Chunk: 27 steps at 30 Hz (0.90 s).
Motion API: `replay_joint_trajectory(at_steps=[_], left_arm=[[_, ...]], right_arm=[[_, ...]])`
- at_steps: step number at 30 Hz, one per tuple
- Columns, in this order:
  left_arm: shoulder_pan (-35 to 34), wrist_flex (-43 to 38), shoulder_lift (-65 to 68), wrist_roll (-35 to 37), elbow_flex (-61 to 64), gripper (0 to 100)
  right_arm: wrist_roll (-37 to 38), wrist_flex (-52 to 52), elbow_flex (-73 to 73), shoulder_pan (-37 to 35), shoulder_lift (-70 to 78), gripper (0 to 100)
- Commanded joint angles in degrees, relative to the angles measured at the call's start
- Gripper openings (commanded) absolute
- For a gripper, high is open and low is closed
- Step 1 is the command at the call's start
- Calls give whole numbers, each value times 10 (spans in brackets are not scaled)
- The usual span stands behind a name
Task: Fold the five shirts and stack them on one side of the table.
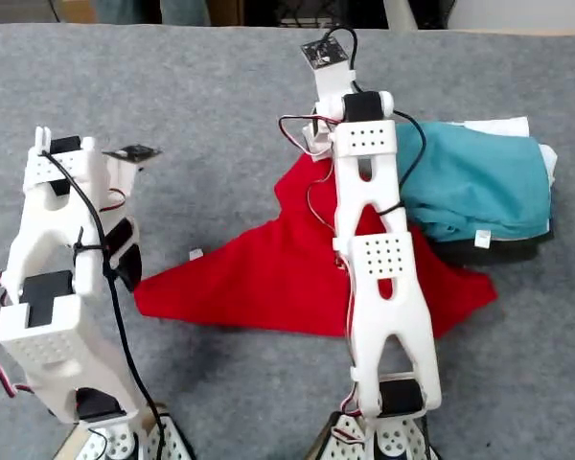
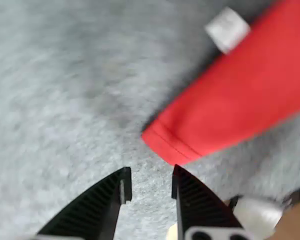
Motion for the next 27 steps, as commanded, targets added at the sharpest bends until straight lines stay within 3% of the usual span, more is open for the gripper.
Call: replay_joint_trajectory(at_steps=[1, 13, 19, 27], left_arm=[[9, 7, -6, -52, -22, 159], [91, 15, -1, -80, 15, 159], [104, -92, 19, -79, 89, 163], [99, -43, 66, -55, 19, 159]], right_arm=[[0, -9, -27, 11, -7, 15], [1, -18, -27, 14, -7, 15], [1, -18, -27, 14, -7, 15], [1, -18, -27, 17, -7, 15]])
